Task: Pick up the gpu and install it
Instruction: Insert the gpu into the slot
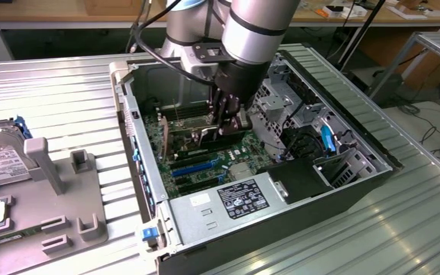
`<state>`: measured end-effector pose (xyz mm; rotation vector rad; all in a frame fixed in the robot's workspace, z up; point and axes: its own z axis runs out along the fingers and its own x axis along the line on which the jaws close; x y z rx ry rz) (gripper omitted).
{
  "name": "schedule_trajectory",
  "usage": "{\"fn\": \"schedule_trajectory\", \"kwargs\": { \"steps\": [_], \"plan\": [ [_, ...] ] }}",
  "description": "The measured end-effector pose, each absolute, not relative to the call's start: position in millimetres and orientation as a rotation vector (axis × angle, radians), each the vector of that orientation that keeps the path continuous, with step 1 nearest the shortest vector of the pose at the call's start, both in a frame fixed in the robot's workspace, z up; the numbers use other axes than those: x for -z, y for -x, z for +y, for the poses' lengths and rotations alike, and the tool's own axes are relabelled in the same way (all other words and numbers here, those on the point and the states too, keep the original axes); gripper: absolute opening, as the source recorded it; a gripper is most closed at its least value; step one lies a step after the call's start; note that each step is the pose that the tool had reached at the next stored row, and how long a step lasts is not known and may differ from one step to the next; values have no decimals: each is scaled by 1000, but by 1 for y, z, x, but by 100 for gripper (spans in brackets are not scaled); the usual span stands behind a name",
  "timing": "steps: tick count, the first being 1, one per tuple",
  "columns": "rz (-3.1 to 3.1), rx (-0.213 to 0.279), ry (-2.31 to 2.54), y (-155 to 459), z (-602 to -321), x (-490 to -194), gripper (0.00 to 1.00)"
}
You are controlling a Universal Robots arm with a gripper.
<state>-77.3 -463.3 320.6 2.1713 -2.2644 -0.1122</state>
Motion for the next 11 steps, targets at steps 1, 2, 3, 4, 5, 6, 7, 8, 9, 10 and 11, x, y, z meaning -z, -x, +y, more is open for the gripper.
{"fn": "schedule_trajectory", "kwargs": {
  "steps": [1, 2, 3, 4, 5, 6, 7, 8, 9, 10, 11],
  "plan": [
    [-2264, 112, -2171, 77, -463, -320, 27],
    [-2264, 112, -2171, 77, -463, -319, 27],
    [-2264, 112, -2171, 77, -463, -318, 27],
    [-2264, 112, -2171, 77, -463, -317, 27],
    [-2264, 112, -2171, 77, -463, -316, 27],
    [-2264, 112, -2171, 77, -463, -315, 27],
    [-2264, 112, -2171, 77, -463, -312, 27],
    [-2264, 112, -2171, 77, -463, -311, 27],
    [-2264, 112, -2172, 78, -463, -310, 27],
    [-2263, 112, -2173, 78, -463, -309, 27],
    [-2262, 112, -2173, 78, -463, -308, 27]
  ]
}}
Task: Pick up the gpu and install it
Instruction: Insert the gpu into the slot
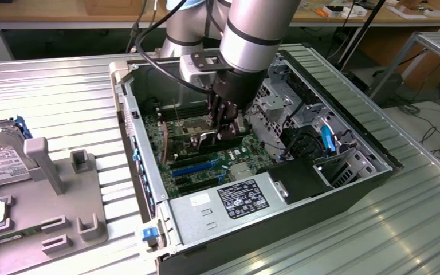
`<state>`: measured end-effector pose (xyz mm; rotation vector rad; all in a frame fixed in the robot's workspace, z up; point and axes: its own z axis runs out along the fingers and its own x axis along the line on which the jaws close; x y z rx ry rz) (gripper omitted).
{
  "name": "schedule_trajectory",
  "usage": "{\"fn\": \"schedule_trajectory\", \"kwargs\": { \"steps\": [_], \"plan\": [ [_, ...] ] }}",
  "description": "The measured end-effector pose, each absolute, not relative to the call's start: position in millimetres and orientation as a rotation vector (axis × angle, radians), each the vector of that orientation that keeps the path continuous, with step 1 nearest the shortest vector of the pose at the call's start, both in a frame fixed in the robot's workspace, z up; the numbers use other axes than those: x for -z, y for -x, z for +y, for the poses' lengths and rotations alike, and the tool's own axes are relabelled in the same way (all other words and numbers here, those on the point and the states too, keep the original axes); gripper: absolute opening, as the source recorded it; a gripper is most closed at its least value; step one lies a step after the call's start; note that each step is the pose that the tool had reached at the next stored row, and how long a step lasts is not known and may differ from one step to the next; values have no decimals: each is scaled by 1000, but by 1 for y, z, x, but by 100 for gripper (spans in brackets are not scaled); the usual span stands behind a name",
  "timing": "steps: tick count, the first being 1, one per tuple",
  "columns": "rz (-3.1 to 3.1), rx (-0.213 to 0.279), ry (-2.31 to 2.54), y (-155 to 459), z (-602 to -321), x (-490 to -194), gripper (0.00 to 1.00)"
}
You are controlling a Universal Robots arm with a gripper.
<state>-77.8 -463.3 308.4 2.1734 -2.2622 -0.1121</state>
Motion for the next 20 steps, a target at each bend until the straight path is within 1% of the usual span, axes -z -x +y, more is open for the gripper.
{"fn": "schedule_trajectory", "kwargs": {
  "steps": [20],
  "plan": [
    [-2246, 101, -2194, 81, -464, -303, 27]
  ]
}}
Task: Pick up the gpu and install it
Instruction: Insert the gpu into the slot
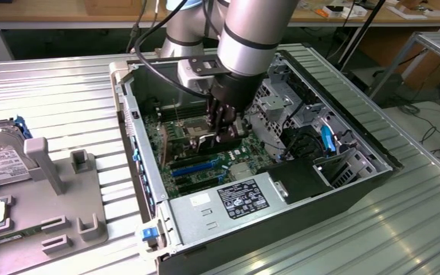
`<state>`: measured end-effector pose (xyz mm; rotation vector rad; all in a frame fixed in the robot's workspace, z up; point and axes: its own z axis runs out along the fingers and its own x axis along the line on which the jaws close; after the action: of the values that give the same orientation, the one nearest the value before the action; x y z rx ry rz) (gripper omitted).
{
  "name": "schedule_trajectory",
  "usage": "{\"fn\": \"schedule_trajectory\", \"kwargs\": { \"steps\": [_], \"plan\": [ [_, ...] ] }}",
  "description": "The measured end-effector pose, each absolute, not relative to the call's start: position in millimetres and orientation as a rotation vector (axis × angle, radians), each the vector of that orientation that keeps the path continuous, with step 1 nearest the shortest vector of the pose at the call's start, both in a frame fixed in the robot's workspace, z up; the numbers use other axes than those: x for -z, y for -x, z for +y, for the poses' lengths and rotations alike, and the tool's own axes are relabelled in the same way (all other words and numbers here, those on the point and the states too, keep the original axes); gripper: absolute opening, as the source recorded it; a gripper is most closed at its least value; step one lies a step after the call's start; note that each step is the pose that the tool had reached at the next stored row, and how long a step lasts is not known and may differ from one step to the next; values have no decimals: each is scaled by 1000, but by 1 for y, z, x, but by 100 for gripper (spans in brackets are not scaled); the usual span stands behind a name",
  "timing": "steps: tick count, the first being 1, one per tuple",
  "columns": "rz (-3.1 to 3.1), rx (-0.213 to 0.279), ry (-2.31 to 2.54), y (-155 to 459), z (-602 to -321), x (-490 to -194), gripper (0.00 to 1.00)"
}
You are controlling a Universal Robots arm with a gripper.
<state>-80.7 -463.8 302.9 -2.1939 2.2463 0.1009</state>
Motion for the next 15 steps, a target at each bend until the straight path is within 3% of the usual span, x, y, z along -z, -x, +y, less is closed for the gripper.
{"fn": "schedule_trajectory", "kwargs": {
  "steps": [15],
  "plan": [
    [2244, -85, 2197, 87, -464, -288, 27]
  ]
}}
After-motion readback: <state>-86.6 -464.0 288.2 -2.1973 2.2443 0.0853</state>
